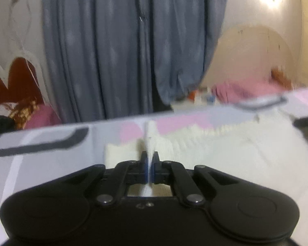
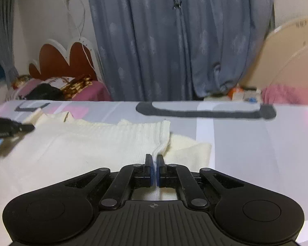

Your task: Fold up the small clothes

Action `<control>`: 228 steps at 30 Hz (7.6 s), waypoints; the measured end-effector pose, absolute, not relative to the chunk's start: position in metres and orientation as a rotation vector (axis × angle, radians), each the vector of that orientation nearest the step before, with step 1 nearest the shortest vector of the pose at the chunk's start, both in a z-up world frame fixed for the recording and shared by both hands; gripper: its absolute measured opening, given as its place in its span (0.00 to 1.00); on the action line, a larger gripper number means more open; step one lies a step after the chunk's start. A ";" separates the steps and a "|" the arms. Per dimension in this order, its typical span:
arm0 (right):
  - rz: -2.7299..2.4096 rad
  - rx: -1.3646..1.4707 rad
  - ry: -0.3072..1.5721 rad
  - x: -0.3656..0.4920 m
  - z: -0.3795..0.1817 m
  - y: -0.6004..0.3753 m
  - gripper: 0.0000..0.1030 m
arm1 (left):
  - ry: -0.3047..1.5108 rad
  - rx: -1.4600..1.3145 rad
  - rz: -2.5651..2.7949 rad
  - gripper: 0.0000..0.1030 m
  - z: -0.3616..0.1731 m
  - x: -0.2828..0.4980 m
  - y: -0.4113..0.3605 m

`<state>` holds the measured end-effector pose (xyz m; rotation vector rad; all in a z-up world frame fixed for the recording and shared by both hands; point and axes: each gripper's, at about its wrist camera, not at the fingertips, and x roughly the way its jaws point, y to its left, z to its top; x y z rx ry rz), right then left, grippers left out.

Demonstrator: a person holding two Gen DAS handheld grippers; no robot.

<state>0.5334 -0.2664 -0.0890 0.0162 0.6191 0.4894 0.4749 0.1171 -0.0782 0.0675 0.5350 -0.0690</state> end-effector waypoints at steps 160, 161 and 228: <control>0.423 0.434 0.670 0.425 -0.073 -0.229 0.00 | 0.495 -0.590 -0.156 0.06 -0.054 0.359 0.060; 0.410 0.450 0.658 0.424 -0.071 -0.239 0.00 | 0.506 -0.558 -0.190 0.06 -0.049 0.364 0.048; 0.206 0.571 0.776 0.351 -0.066 -0.323 0.38 | 0.690 -0.238 -0.224 0.37 -0.090 0.336 -0.010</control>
